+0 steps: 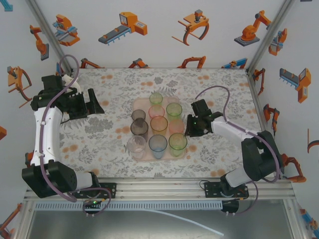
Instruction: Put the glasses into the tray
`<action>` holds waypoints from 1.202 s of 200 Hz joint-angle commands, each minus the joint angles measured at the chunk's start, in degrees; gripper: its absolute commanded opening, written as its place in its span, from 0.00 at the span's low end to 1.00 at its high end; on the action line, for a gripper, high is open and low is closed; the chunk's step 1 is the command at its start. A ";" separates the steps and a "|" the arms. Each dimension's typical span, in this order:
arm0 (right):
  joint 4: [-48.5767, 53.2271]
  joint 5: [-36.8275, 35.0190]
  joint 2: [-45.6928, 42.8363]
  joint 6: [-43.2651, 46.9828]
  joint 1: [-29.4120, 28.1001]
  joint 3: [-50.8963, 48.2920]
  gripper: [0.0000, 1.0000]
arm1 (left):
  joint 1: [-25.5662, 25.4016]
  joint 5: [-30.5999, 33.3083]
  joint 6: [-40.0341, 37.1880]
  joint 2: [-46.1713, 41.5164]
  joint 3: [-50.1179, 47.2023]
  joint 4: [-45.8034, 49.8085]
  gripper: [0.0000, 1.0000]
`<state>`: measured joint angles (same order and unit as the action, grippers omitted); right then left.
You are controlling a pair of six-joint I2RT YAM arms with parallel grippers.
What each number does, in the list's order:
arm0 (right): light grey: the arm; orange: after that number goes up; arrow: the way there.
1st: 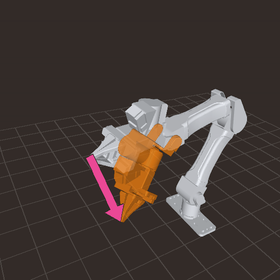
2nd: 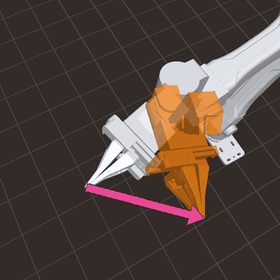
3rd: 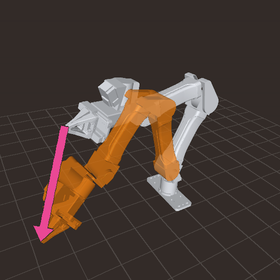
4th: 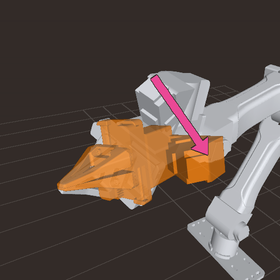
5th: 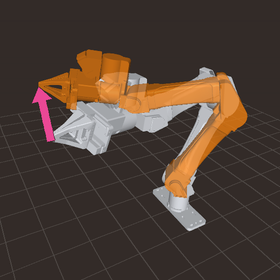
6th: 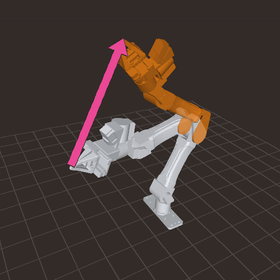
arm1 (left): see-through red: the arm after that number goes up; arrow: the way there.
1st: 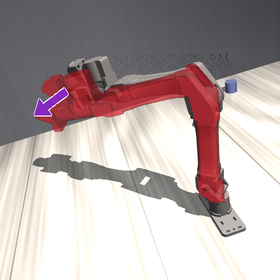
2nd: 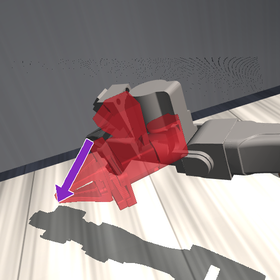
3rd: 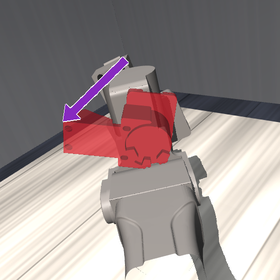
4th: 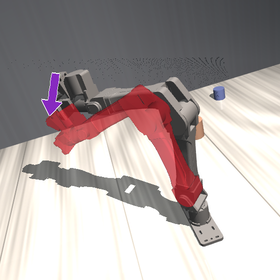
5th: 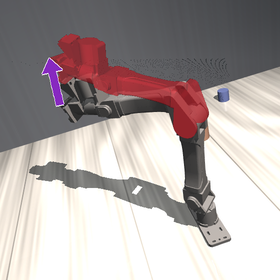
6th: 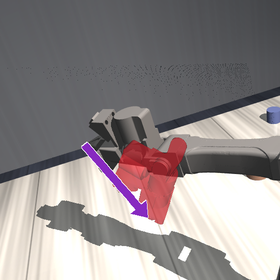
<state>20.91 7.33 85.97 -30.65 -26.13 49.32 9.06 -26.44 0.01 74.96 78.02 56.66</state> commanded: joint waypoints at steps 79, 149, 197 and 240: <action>-4.38 2.16 3.66 -0.83 -0.60 0.27 0.30 | 0.26 -1.08 -1.02 -1.79 1.45 2.08 0.97; -5.17 2.07 5.41 -0.63 -0.63 0.95 0.29 | 0.30 -0.81 -0.97 -2.01 1.26 2.05 0.97; -5.44 2.51 6.39 -0.43 -0.64 1.39 0.27 | 0.26 -0.46 -1.12 -2.51 0.77 2.10 0.97; -5.44 2.86 7.40 -0.41 -0.59 1.54 0.24 | 0.26 -0.37 -1.16 -2.96 0.58 2.03 0.97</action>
<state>15.88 9.91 92.29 -30.65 -26.41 49.47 9.06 -26.59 -0.10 73.67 78.02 57.74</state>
